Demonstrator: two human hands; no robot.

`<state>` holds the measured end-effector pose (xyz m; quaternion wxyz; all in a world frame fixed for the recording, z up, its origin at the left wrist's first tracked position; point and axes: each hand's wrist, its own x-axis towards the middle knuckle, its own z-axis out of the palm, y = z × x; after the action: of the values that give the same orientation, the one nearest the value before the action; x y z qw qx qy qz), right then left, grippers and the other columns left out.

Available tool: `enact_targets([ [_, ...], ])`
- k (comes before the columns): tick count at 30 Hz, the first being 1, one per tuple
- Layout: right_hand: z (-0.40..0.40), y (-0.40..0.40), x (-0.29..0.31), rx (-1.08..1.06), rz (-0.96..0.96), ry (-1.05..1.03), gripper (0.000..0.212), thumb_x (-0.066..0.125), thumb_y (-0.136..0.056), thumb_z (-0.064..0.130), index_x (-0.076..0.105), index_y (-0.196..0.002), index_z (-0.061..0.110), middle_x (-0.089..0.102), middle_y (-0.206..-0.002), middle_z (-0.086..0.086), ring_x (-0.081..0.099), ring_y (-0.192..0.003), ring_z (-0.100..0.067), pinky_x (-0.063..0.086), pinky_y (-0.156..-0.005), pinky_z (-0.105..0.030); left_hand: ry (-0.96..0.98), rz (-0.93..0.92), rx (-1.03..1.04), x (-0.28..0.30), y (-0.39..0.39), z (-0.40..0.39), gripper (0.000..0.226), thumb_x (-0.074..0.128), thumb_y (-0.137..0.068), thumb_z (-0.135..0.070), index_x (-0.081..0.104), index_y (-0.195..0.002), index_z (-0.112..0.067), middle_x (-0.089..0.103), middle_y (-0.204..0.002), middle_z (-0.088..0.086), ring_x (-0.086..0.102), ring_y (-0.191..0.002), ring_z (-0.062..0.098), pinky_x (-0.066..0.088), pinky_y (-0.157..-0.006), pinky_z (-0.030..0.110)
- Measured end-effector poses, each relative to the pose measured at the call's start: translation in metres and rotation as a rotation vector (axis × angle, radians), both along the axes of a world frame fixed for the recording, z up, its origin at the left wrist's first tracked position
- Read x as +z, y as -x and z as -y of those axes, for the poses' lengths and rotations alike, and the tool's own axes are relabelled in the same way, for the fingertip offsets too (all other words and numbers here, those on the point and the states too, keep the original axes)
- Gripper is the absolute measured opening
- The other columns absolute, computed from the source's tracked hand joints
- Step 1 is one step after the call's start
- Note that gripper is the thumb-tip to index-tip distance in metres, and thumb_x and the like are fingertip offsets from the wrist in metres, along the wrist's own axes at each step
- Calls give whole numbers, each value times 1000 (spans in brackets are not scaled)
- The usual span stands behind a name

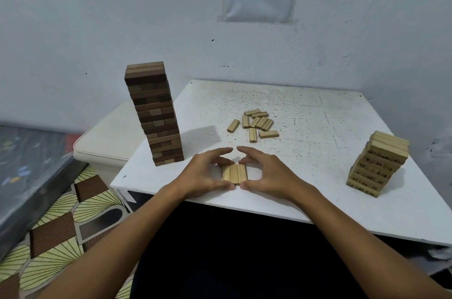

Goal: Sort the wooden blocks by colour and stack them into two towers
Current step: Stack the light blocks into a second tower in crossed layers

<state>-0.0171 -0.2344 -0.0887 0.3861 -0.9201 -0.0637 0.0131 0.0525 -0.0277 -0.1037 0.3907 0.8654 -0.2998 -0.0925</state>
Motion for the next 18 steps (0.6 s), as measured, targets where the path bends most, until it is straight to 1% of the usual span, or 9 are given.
enact_targets([
  [3,0,0,0,9,0,0,87,79,-73,28,34,-146,40,60,-130,12,49,-124,-4,36,-96,-22,-20,30,-13,1,1,-1,89,89,-63,-42,45,-139,-36,66,-120,-14,55,-111,-5,39,-92,17],
  [5,0,-1,0,12,1,4,88,79,-72,27,33,-146,40,60,-131,11,49,-124,-3,35,-94,-21,-37,59,-18,2,1,-2,88,87,-62,-47,43,-139,-39,64,-120,-17,52,-112,0,40,-91,23],
  [8,0,-2,0,12,3,4,89,79,-71,27,33,-146,40,61,-130,12,50,-123,-4,35,-93,-20,-62,63,-2,1,1,-2,87,87,-64,-48,40,-137,-45,61,-114,-26,49,-115,5,41,-97,30],
  [11,0,-3,-1,13,-9,-1,89,80,-71,27,33,-146,41,62,-128,12,51,-123,-5,37,-97,-23,-63,59,9,1,1,-2,84,86,-64,-48,39,-134,-49,61,-110,-30,49,-117,6,40,-103,36],
  [15,0,-4,-1,12,-17,-19,89,80,-70,27,34,-146,40,63,-125,13,52,-122,-5,38,-100,-25,-19,34,15,3,4,-1,87,83,-57,-54,41,-133,-47,64,-108,-29,52,-119,4,38,-108,38],
  [18,-2,-3,-2,11,0,-11,87,80,-69,26,37,-144,37,63,-120,15,53,-120,-7,40,-103,-29,28,18,16,4,6,1,92,83,-52,-52,44,-134,-39,68,-107,-21,56,-114,-2,40,-107,37],
])
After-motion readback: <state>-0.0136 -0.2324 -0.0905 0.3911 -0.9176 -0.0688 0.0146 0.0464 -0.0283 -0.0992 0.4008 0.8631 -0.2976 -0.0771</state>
